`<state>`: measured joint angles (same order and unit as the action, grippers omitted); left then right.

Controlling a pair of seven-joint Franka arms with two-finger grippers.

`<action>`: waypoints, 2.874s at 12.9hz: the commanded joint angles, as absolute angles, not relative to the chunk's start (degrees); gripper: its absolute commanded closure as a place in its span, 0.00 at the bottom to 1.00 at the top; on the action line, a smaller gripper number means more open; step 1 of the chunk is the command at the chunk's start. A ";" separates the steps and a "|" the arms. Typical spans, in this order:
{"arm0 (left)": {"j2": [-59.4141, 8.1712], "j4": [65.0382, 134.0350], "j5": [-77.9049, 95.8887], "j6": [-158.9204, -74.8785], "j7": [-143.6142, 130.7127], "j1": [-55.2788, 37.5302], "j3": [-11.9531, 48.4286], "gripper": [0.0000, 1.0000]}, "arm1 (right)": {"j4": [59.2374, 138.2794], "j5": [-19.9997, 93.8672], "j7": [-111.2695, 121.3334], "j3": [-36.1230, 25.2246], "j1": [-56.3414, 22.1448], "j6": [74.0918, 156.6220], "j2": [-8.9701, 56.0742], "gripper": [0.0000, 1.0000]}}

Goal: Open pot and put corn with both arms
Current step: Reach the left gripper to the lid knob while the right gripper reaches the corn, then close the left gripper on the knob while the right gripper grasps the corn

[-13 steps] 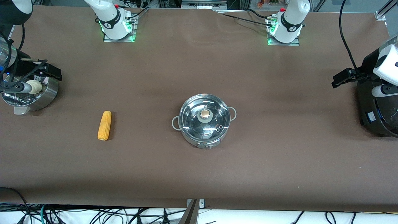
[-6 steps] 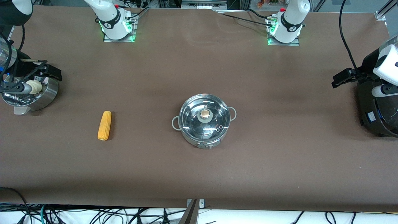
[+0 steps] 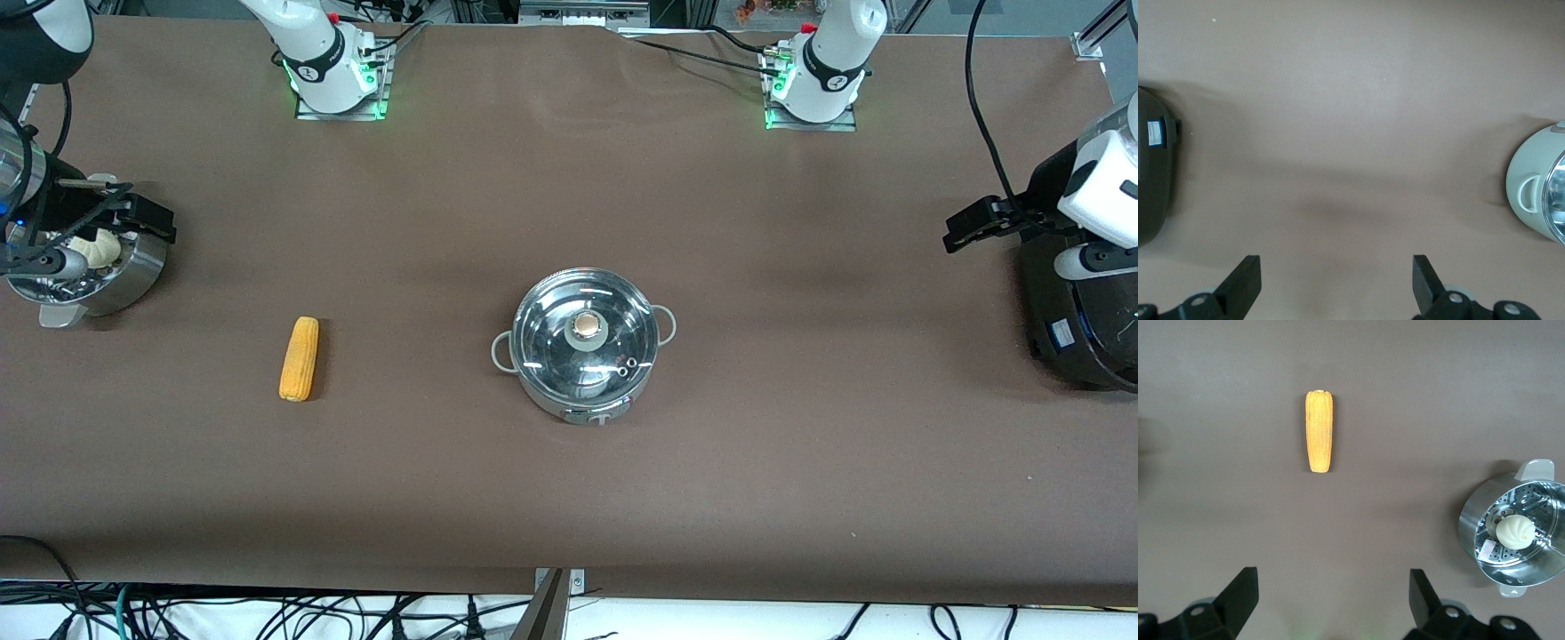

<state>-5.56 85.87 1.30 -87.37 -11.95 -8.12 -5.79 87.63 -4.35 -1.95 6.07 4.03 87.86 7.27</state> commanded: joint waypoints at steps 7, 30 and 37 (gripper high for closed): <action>-9.41 84.90 1.40 -85.08 -10.90 -8.00 -5.80 0.00 | 86.48 -3.60 -1.76 6.86 4.39 95.44 14.76 0.00; -42.80 62.05 9.84 -108.19 -58.45 -38.76 -2.37 0.10 | 90.35 0.35 -2.11 6.94 4.57 119.96 40.78 0.00; -45.70 62.14 9.32 -112.06 -58.45 -38.76 -2.64 0.18 | 92.02 0.44 -2.02 7.03 4.57 122.26 41.48 0.10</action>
<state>-43.96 64.56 8.20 -111.63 -58.10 -38.33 -1.89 91.15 -0.32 -1.99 6.51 4.05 121.63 41.78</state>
